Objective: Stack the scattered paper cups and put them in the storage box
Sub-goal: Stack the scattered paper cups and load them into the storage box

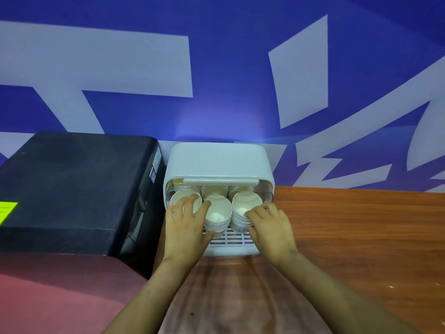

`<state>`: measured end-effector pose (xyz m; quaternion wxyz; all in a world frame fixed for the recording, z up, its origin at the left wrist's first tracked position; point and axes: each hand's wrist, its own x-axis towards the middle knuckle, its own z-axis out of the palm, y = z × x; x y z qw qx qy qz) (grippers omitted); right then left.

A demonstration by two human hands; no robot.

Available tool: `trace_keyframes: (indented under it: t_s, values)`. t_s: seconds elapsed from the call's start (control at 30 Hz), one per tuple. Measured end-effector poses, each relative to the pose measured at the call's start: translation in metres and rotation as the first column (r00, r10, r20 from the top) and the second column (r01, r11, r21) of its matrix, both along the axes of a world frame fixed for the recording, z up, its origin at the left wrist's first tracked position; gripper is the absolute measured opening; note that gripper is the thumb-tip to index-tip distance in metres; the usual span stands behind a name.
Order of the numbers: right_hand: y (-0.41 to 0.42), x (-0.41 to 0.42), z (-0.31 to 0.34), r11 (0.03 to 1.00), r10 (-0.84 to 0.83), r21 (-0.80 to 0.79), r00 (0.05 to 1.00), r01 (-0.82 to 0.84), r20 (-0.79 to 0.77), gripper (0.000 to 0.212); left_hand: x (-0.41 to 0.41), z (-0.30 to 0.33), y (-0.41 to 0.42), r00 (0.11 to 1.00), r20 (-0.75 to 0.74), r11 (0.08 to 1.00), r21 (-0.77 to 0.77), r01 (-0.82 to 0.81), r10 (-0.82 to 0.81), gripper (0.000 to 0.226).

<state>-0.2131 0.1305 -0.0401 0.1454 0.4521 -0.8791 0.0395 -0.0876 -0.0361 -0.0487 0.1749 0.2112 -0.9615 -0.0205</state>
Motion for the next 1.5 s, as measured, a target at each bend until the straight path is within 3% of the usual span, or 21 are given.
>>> trace_keyframes:
  t_s: [0.23, 0.37, 0.53, 0.67, 0.8, 1.03, 1.3, 1.5]
  values:
    - [-0.02, -0.005, 0.011, 0.986, -0.061, 0.152, 0.998, 0.06, 0.002, 0.041, -0.014, 0.006, -0.001, 0.998, 0.058, 1.0, 0.01, 0.006, -0.006, 0.055]
    - [-0.022, -0.002, 0.01, 0.986, -0.072, 0.154, 0.997, 0.067, 0.029, 0.036, -0.017, 0.007, 0.0, 0.997, 0.074, 1.0, 0.006, -0.026, 0.026, 0.05]
    - [-0.008, 0.0, 0.02, 0.998, -0.043, -0.034, 0.993, 0.047, 0.111, 0.027, -0.002, 0.019, -0.005, 0.998, 0.054, 0.998, 0.055, 0.028, -0.031, 0.054]
    - [-0.008, -0.004, 0.048, 0.971, 0.006, -0.24, 0.997, 0.014, 0.082, 0.018, 0.001, 0.053, -0.011, 0.99, -0.088, 0.993, 0.044, 0.112, -0.108, 0.034]
    - [-0.021, -0.014, 0.076, 0.958, 0.009, -0.286, 0.996, 0.017, 0.089, 0.021, -0.008, 0.087, -0.021, 0.972, -0.221, 0.994, 0.049, 0.097, -0.083, 0.023]
    - [-0.03, -0.021, 0.078, 0.998, -0.035, -0.046, 0.98, 0.045, 0.197, 0.039, -0.026, 0.087, -0.032, 0.996, -0.035, 0.996, 0.036, 0.084, -0.083, 0.031]
    - [-0.025, -0.015, 0.072, 0.999, -0.018, -0.045, 0.975, 0.029, 0.219, 0.036, -0.025, 0.078, -0.028, 0.997, 0.045, 0.998, 0.008, 0.057, -0.058, 0.028]
    - [-0.008, -0.001, 0.063, 0.988, 0.059, -0.149, 0.984, -0.034, 0.167, 0.023, -0.003, 0.063, -0.019, 0.993, -0.004, 0.993, 0.027, 0.119, -0.119, 0.021]
